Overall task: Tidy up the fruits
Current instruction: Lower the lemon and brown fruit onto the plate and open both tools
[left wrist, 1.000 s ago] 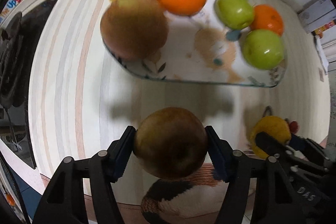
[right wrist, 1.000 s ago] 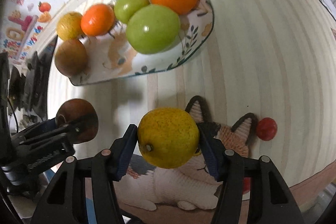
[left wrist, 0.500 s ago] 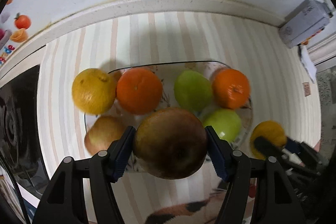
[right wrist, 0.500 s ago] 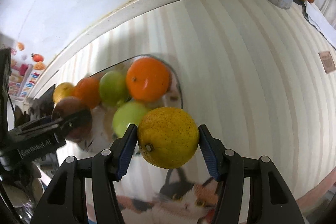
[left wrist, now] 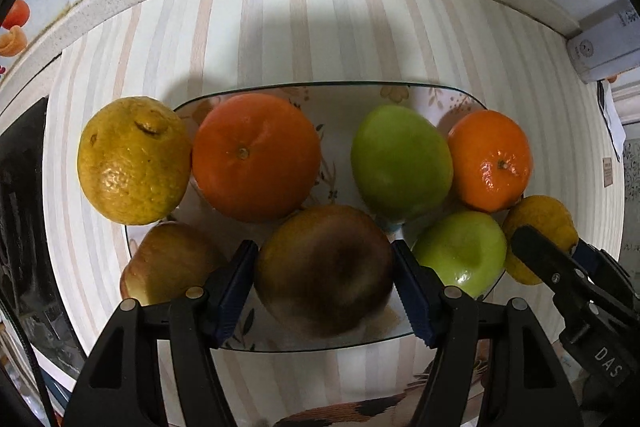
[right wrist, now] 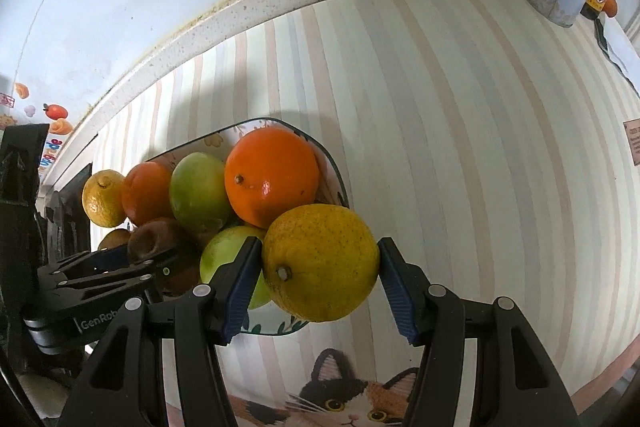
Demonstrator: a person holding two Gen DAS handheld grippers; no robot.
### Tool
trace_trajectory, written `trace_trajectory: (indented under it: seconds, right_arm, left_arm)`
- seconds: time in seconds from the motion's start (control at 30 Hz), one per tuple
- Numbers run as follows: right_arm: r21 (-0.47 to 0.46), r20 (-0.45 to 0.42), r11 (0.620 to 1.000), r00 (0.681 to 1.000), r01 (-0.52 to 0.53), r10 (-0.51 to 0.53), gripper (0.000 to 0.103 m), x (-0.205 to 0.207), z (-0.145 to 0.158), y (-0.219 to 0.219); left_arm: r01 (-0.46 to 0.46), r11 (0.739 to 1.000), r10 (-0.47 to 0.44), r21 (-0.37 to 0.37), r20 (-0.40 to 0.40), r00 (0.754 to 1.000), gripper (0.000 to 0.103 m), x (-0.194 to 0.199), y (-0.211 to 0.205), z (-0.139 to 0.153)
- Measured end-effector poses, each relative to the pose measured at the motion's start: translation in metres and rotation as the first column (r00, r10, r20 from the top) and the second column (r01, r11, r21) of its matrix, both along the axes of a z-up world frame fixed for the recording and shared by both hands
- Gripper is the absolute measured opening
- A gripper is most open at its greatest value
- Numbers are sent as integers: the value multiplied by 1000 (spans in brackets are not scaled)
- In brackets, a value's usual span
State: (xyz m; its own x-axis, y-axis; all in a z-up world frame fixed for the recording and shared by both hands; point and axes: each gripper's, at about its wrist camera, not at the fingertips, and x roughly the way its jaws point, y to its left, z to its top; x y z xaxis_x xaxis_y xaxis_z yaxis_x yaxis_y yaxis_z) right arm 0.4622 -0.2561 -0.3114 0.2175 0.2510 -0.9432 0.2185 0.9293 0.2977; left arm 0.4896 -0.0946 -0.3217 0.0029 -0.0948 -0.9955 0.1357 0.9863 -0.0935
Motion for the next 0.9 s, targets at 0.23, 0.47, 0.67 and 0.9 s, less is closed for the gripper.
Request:
trace_trajectory:
  seconds: [0.23, 0.47, 0.67, 0.9]
  right_arm:
    - [48, -11, 999, 1000, 17, -16, 64, 0, -2, -7]
    - [44, -30, 999, 999, 23, -21, 85, -2, 0, -12]
    - [-90, -12, 995, 999, -43, 42, 94, -15, 20, -5]
    - [-177, 35, 977, 991, -119, 127, 94, -50, 53, 18]
  left_arm:
    - [-10, 1000, 10, -18, 32, 999, 89, 9, 3, 11]
    - [-13, 1000, 13, -5, 56, 998, 89, 8, 9, 17]
    - [-23, 1000, 21, 17, 124, 992, 89, -20, 23, 41]
    - [-77, 997, 71, 28, 188, 980, 89, -68, 55, 65]
